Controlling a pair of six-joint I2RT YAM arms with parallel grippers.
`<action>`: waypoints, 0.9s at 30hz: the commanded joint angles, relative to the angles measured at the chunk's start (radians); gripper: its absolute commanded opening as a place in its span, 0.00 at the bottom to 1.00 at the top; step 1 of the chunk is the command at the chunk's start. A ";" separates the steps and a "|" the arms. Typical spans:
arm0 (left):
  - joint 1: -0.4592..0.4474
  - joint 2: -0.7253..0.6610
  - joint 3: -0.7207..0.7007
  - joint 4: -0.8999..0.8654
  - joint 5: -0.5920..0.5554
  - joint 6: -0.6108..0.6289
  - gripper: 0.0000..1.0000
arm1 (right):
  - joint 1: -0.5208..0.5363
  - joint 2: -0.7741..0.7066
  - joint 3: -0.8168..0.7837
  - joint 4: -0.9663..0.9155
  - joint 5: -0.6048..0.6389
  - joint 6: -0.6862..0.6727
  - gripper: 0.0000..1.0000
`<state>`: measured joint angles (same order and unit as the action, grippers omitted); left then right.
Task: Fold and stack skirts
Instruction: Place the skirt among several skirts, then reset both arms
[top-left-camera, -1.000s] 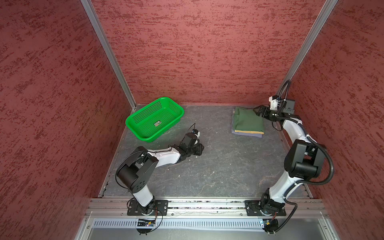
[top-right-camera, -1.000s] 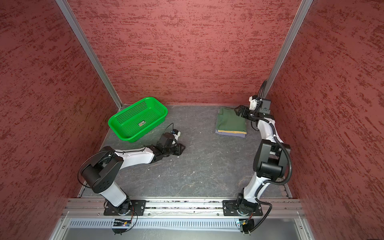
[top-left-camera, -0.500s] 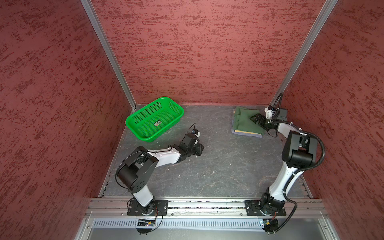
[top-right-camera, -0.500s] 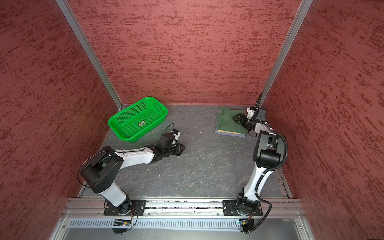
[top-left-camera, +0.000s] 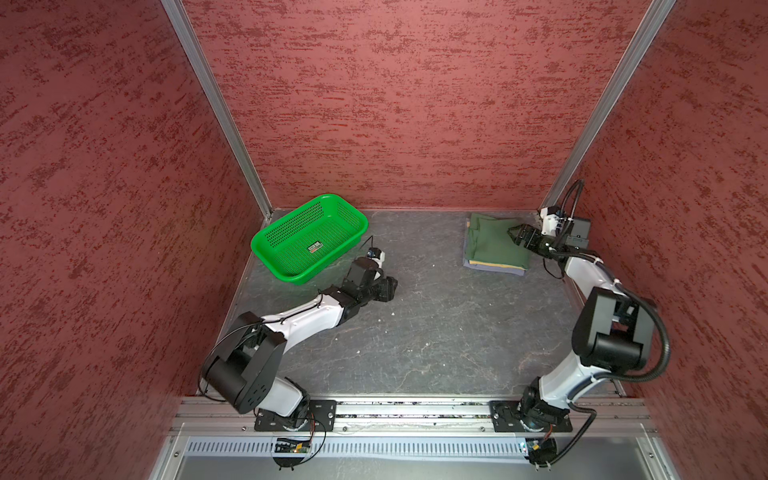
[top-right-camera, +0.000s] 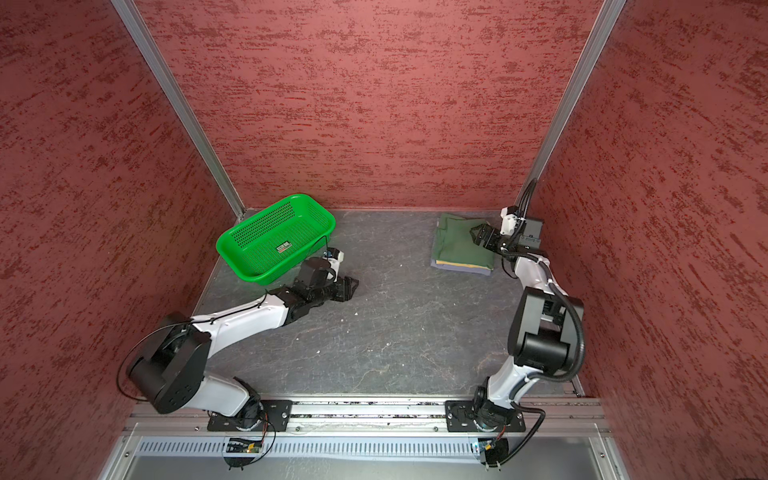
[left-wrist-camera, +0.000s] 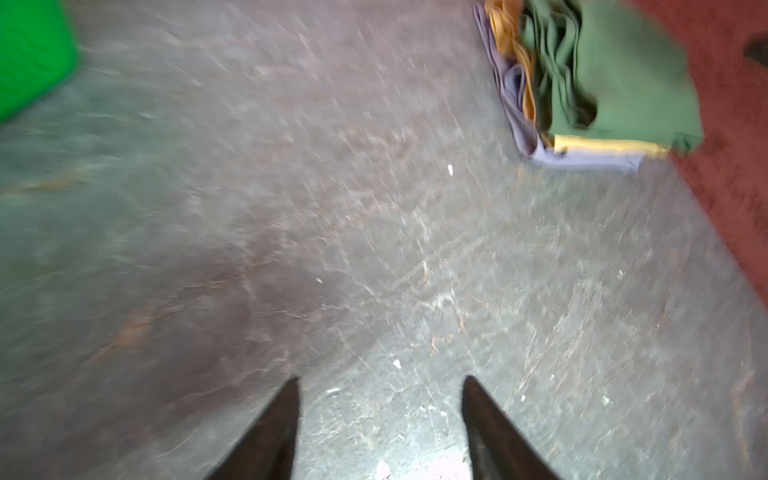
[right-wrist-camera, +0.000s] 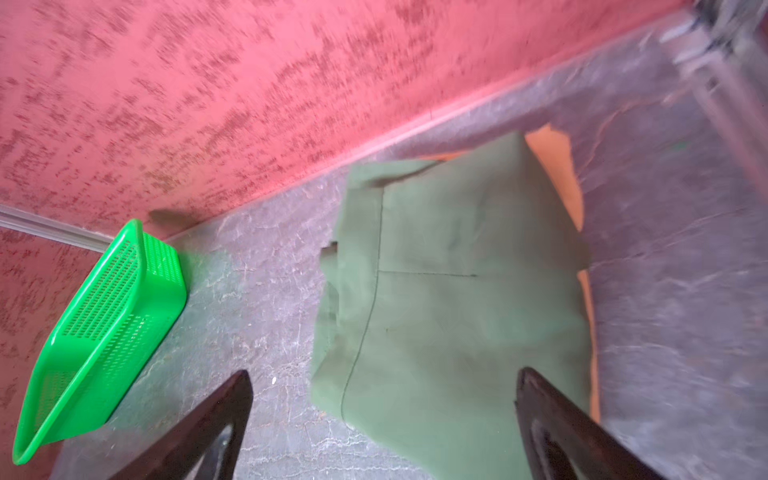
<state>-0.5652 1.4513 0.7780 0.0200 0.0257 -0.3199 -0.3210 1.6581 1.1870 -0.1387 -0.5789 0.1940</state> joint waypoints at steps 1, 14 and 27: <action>0.037 -0.072 -0.045 -0.062 -0.058 0.041 0.75 | 0.013 -0.105 -0.105 0.079 0.101 -0.003 0.99; 0.239 -0.276 -0.186 -0.026 -0.054 0.137 0.99 | 0.226 -0.367 -0.623 0.407 0.471 -0.035 0.99; 0.306 -0.286 -0.216 0.128 -0.146 0.316 0.99 | 0.259 -0.227 -0.751 0.887 0.633 -0.178 0.99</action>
<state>-0.2794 1.1748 0.5804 0.0765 -0.0879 -0.0673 -0.0669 1.4227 0.4618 0.5240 -0.0116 0.0814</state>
